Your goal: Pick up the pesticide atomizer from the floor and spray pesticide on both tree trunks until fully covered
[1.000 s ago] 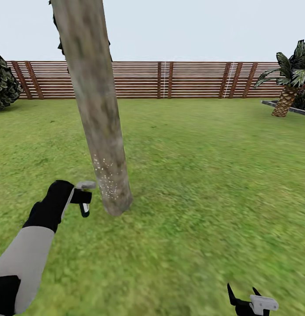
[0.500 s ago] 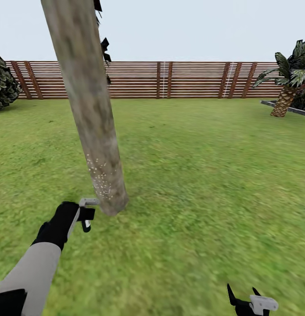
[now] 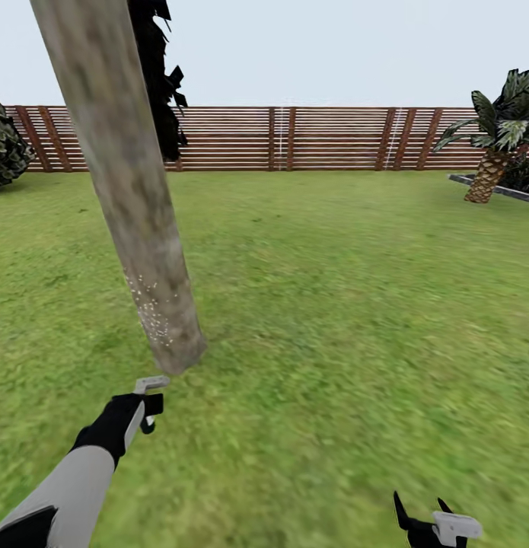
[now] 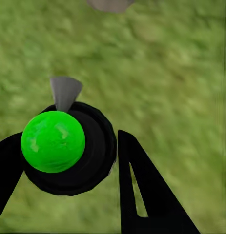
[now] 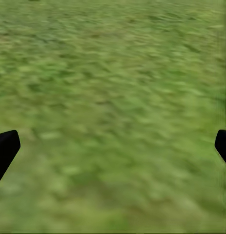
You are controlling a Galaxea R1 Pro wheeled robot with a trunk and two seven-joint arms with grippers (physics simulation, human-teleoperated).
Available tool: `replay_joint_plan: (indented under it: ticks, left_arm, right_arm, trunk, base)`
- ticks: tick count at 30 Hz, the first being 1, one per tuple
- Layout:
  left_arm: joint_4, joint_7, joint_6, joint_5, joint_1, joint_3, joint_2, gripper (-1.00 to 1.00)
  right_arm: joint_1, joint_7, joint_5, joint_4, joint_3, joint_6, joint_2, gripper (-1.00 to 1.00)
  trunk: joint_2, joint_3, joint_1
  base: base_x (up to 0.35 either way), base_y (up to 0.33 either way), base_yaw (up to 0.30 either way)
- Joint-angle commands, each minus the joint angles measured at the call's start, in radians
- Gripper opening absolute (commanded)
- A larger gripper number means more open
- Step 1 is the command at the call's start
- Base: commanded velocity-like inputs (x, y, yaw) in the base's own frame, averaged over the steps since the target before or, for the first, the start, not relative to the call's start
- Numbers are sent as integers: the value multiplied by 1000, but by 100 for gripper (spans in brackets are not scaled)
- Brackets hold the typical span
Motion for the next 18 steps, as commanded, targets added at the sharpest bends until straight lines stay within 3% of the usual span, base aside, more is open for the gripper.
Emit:
replay_joint_plan:
  ticks: [1, 9, 18]
  left_arm:
    - [3, 1, -5, 0, 0, 7, -2, -100]
    - [5, 27, -14, 1, 0, 13, -5, -100]
    - [4, 46, -13, 3, 0, 16, -4, -100]
  right_arm:
    - [0, 0, 0, 0, 0, 0, 0, 100]
    - [0, 0, 0, 0, 0, 0, 1, 100]
    - [0, 0, 0, 2, 0, 0, 1, 100]
  trunk:
    - [0, 0, 0]
    - [0, 0, 0]
    - [0, 0, 0]
  base:
    - [0, -274, 0]
    - [0, -274, 20]
    - [10, -274, 255]
